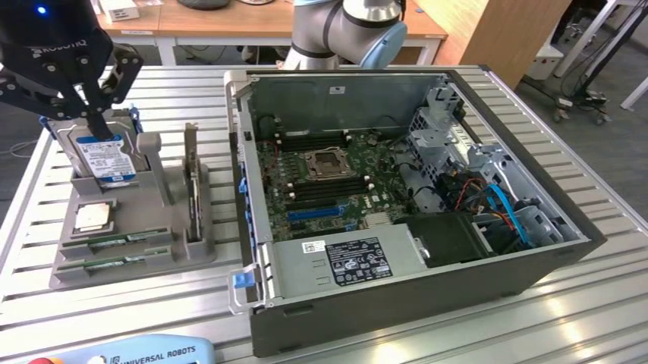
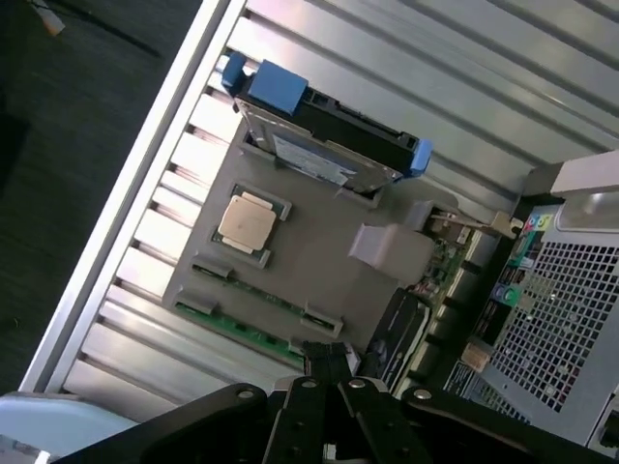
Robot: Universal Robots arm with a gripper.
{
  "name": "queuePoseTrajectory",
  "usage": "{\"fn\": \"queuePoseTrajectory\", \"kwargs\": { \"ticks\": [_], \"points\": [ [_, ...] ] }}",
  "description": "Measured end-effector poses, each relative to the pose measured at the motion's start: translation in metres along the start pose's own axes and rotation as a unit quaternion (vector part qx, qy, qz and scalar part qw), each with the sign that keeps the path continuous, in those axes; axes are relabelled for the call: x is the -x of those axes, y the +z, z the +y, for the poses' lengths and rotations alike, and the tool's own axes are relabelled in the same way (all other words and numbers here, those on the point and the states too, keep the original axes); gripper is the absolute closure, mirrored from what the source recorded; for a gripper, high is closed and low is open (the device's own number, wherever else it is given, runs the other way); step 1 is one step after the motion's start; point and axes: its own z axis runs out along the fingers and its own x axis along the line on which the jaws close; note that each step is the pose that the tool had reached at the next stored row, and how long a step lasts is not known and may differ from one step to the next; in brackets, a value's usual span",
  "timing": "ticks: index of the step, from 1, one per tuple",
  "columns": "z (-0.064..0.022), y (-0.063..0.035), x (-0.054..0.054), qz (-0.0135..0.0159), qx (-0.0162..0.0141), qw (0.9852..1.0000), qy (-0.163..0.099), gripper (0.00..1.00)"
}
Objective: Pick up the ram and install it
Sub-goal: 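Pick up the ram and move it above insertion slot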
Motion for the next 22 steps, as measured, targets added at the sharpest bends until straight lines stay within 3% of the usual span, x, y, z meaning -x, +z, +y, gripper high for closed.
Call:
{"fn": "queuePoseTrajectory", "kwargs": {
  "ticks": [5, 11, 16, 22],
  "points": [
    [0.0000, 0.0003, 0.0000, 0.0013, 0.0009, 0.9992, -0.039, 0.90],
    [0.0000, 0.0004, 0.0000, 0.0031, 0.0014, 0.9965, -0.083, 0.90],
    [0.0000, 0.0003, 0.0000, 0.0044, 0.0021, 0.9928, -0.119, 0.90],
    [0.0000, 0.0004, 0.0000, 0.0057, 0.0029, 0.9872, -0.159, 0.90]
  ]
}}
